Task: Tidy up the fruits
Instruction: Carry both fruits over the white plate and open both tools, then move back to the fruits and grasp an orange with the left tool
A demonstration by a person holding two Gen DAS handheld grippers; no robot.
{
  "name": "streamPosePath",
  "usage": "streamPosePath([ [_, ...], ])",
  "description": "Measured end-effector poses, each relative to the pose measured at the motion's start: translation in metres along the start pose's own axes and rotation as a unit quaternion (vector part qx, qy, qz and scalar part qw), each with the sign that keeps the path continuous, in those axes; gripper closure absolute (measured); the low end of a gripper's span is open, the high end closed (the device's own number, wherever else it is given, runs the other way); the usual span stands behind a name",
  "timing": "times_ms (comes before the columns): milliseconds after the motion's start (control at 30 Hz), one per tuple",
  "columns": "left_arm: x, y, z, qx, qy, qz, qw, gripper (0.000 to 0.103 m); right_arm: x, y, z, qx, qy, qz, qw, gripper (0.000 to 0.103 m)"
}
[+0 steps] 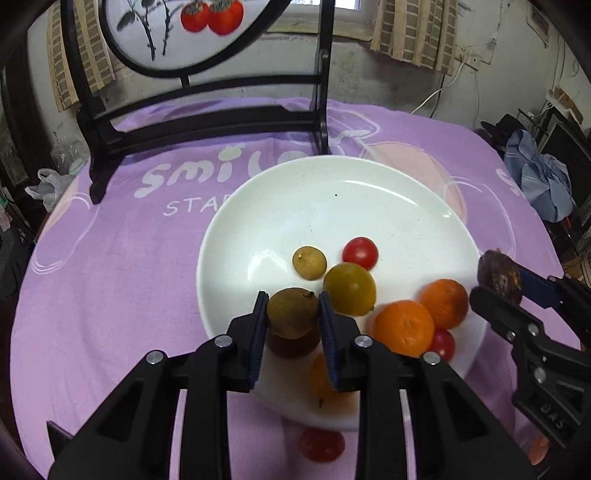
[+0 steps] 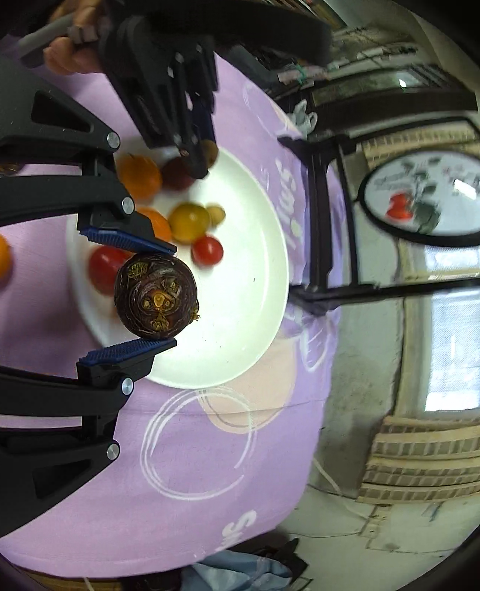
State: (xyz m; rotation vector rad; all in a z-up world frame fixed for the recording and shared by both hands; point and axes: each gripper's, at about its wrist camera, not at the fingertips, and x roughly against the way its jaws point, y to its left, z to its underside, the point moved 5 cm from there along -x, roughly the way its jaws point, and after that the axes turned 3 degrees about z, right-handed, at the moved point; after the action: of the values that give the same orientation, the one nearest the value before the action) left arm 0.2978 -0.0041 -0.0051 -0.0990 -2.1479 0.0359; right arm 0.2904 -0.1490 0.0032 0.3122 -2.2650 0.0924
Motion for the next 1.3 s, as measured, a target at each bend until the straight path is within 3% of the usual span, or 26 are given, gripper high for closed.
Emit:
streamPosePath([
  [233, -0.019, 0.002, -0.006, 0.006, 0.008, -0.001, 1.0, 0.077, -0.041, 0.004, -0.007, -0.011, 0.029, 0.007, 1.0, 0.057],
  [267, -0.02, 0.002, -0.006, 0.009, 0.012, 0.004, 0.9999, 0.076, -0.043, 0.004, -0.008, -0.015, 0.032, 0.007, 0.999, 0.051],
  [300, -0.021, 0.003, -0.006, 0.015, 0.018, 0.012, 0.9996, 0.069, -0.043, 0.002, -0.008, -0.023, 0.038, 0.013, 0.999, 0.042],
  [400, -0.015, 0.008, -0.002, 0.036, 0.022, 0.029, 0.9987, 0.047, -0.032, -0.001, -0.005, -0.03, 0.031, 0.017, 0.999, 0.039],
  [533, 0.006, 0.008, 0.008, 0.046, 0.02, 0.054, 0.9973, 0.039, -0.006, -0.003, 0.004, -0.028, 0.017, 0.007, 0.999, 0.037],
  [600, 0.02, 0.007, 0.016, 0.034, 0.009, 0.043, 0.9985, 0.035, 0.008, -0.006, 0.011, -0.029, 0.011, 0.002, 1.0, 0.035],
  [800, 0.061, -0.002, 0.048, 0.011, -0.014, 0.038, 0.9991, 0.026, 0.052, -0.012, 0.049, -0.022, 0.0, -0.002, 1.0, 0.032],
  [867, 0.072, -0.008, 0.064, 0.004, -0.017, 0.043, 0.9989, 0.025, 0.066, -0.015, 0.069, -0.037, -0.004, -0.018, 0.999, 0.027],
  [1000, 0.09, -0.015, 0.098, -0.005, -0.017, 0.054, 0.9984, 0.021, 0.084, -0.018, 0.109, -0.057, 0.01, -0.045, 0.997, 0.026],
  [1300, 0.097, -0.018, 0.167, 0.012, 0.012, 0.079, 0.9967, 0.021, 0.111, -0.016, 0.174, -0.107, 0.035, -0.082, 0.99, 0.025],
])
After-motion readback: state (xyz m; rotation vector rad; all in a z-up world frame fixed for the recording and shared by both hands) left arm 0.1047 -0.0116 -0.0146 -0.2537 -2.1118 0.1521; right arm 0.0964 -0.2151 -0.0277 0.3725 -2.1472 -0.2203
